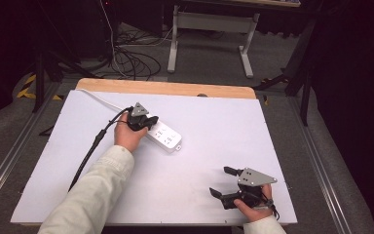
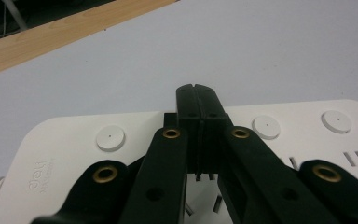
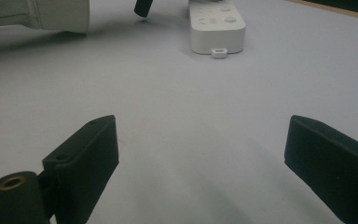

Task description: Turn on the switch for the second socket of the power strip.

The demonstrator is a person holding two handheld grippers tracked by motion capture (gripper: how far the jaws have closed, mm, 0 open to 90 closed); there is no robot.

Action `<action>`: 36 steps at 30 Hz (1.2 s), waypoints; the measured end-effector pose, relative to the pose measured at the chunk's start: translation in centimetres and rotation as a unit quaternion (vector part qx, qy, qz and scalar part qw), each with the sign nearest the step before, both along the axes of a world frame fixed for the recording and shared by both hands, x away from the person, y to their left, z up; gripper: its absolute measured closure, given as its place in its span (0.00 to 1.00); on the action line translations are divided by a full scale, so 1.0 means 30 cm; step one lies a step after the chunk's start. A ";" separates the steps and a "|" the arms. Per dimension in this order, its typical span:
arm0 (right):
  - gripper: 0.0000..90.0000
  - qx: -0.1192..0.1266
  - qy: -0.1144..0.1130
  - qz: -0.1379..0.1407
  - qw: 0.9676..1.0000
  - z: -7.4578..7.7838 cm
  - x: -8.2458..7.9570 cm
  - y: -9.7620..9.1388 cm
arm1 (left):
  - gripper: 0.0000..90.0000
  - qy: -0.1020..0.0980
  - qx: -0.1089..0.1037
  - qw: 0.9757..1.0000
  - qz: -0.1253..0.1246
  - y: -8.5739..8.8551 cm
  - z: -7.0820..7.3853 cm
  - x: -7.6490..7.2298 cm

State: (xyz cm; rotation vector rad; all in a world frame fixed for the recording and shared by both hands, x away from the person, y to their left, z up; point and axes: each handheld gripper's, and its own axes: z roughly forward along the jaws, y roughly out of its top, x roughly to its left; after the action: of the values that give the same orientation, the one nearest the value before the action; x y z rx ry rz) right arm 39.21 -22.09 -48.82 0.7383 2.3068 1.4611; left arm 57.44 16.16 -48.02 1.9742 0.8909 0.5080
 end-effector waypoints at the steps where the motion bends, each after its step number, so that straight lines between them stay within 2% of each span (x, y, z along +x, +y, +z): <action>1: 0.11 0.000 0.000 0.000 1.000 0.000 0.000 0.000 | 1.00 0.000 0.000 1.000 0.000 0.000 0.000 0.000; 6: 0.12 0.000 -0.001 -0.001 1.000 0.001 -0.001 0.000 | 1.00 0.007 -0.007 1.000 0.002 -0.001 -0.002 0.001; 17: 0.11 0.000 -0.001 -0.002 1.000 0.001 -0.002 0.000 | 1.00 0.014 0.002 1.000 0.015 -0.006 0.003 -0.003; 29: 0.11 -0.001 -0.002 -0.001 1.000 0.001 -0.003 0.001 | 1.00 0.026 0.000 0.999 0.022 -0.010 0.006 -0.001; 36: 0.11 -0.003 0.000 -0.002 1.000 -0.001 -0.002 0.001 | 1.00 0.027 -0.003 0.999 0.021 -0.009 0.004 0.001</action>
State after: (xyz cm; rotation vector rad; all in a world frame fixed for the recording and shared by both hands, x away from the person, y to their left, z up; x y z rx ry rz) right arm 39.16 -22.06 -48.86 0.7409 2.3075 1.4524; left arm 57.48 15.89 -47.90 1.9751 0.9678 0.4784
